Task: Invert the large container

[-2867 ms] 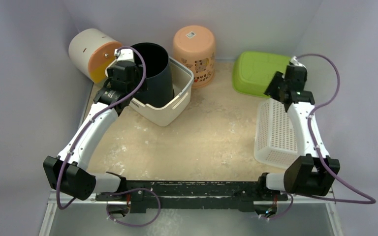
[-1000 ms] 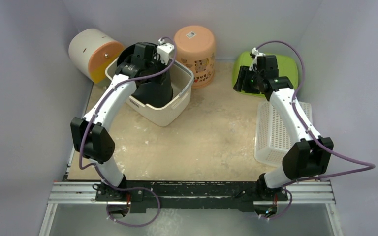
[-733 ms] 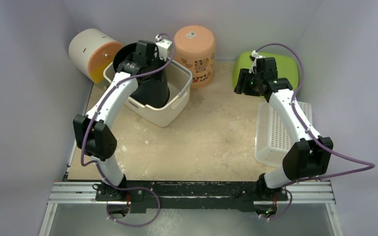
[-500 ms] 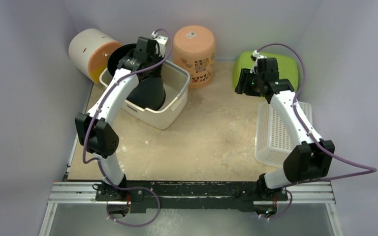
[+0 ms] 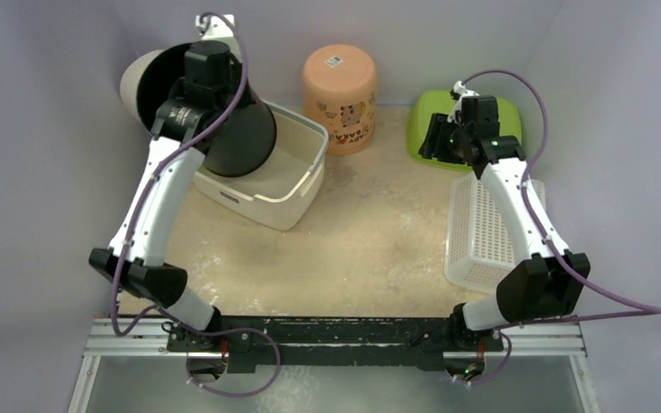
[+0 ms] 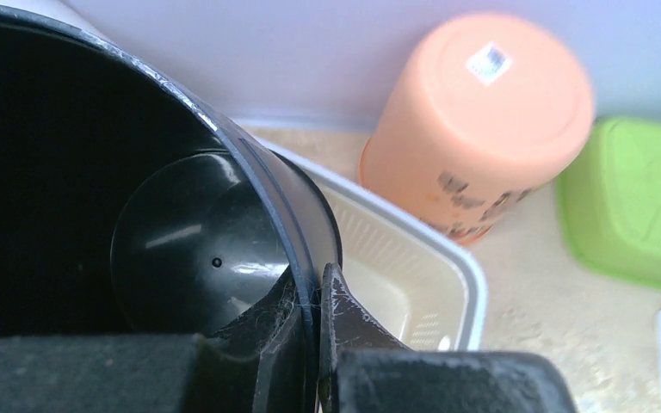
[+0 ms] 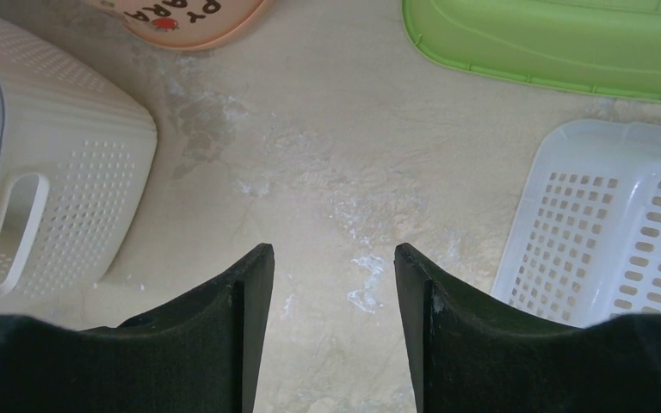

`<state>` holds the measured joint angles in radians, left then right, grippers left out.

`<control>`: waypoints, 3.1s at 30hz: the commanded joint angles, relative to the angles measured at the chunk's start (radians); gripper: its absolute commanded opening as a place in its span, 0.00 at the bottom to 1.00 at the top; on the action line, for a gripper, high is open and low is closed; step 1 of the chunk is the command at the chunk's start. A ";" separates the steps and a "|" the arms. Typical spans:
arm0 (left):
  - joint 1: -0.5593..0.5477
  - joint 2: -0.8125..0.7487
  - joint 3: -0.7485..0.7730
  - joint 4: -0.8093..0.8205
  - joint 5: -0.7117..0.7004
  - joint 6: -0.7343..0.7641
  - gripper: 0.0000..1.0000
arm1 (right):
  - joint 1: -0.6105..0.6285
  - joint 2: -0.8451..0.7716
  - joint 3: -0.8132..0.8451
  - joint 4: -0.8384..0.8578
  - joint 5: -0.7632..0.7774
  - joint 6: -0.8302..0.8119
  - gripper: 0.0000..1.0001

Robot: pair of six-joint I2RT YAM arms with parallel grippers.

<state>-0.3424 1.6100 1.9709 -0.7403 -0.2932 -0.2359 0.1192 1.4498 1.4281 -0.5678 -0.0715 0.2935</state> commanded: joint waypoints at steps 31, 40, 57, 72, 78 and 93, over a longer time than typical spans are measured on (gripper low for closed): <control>0.004 -0.327 -0.354 1.209 0.523 -1.111 0.00 | -0.307 -0.070 0.143 0.067 -0.074 -0.014 0.58; -0.090 -0.380 -0.594 1.222 0.493 -1.157 0.00 | -0.331 -0.048 0.164 0.072 -0.077 -0.014 0.57; -0.331 -0.221 -0.625 1.391 0.460 -1.195 0.00 | -0.343 -0.063 0.127 0.083 -0.064 -0.022 0.57; -0.408 -0.078 -0.833 1.751 0.440 -1.288 0.00 | -0.346 -0.076 0.101 0.082 -0.046 -0.030 0.57; -0.412 -0.031 -0.947 1.853 0.428 -1.302 0.00 | -0.346 -0.091 0.080 0.079 -0.039 -0.031 0.58; -0.407 -0.070 -1.027 1.553 0.416 -1.079 0.00 | -0.348 -0.196 -0.089 0.025 0.008 -0.011 0.57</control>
<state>-0.7494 1.6371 0.9230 0.8059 0.1463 -1.4212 -0.2295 1.3106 1.4002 -0.5220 -0.0914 0.2771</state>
